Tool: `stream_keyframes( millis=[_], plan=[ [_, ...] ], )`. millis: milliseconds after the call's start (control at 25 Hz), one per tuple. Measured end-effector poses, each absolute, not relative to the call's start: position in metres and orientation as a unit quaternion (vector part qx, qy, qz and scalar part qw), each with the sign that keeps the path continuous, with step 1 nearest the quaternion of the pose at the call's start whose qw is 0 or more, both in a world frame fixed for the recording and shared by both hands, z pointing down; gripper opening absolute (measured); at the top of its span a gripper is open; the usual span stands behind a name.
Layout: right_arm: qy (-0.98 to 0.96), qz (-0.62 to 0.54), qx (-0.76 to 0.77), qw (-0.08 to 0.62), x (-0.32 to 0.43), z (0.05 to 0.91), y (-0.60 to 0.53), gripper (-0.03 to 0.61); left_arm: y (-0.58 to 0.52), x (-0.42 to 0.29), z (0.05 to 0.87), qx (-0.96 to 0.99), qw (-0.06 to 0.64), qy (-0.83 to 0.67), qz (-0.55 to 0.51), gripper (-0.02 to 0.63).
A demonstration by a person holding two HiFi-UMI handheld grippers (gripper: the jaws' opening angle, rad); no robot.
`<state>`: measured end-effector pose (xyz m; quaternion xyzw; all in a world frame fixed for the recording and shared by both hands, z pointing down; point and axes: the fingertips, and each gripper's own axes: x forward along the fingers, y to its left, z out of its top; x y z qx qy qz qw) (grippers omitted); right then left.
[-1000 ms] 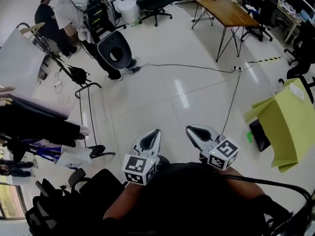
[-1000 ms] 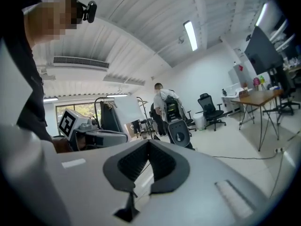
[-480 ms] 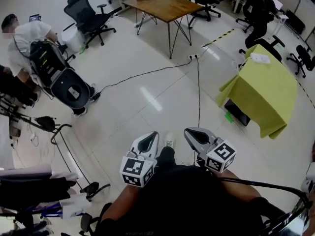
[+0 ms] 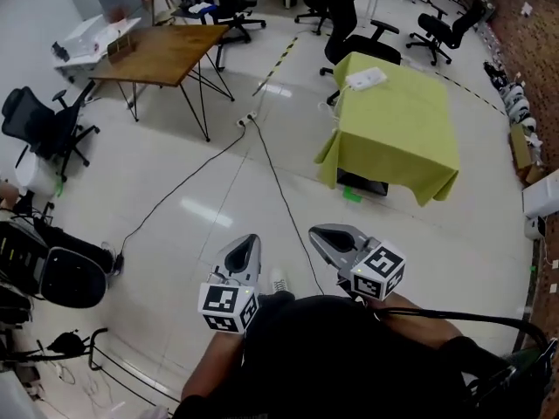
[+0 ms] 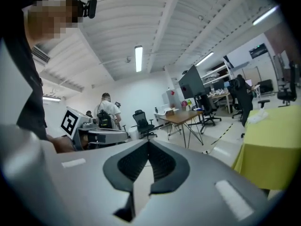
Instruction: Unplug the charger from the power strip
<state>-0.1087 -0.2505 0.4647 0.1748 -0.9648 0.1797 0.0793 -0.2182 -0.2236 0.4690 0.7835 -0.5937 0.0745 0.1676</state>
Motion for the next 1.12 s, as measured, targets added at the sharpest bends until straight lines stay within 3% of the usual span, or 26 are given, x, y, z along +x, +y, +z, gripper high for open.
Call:
stream_keyframes(
  millis=[560, 1120],
  plan=[
    [-0.937, 0.190, 0.284, 0.071, -0.130, 0.469, -0.347, 0.003, -0.334, -0.271, 0.473, 0.831, 0.164, -0.524, 0.085, 0.006],
    [-0.904, 0.188, 0.380, 0.056, -0.060, 0.466, -0.383, 0.002, -0.393, -0.196, 0.477, 0.880, 0.165, -0.435, 0.093, 0.006]
  ],
)
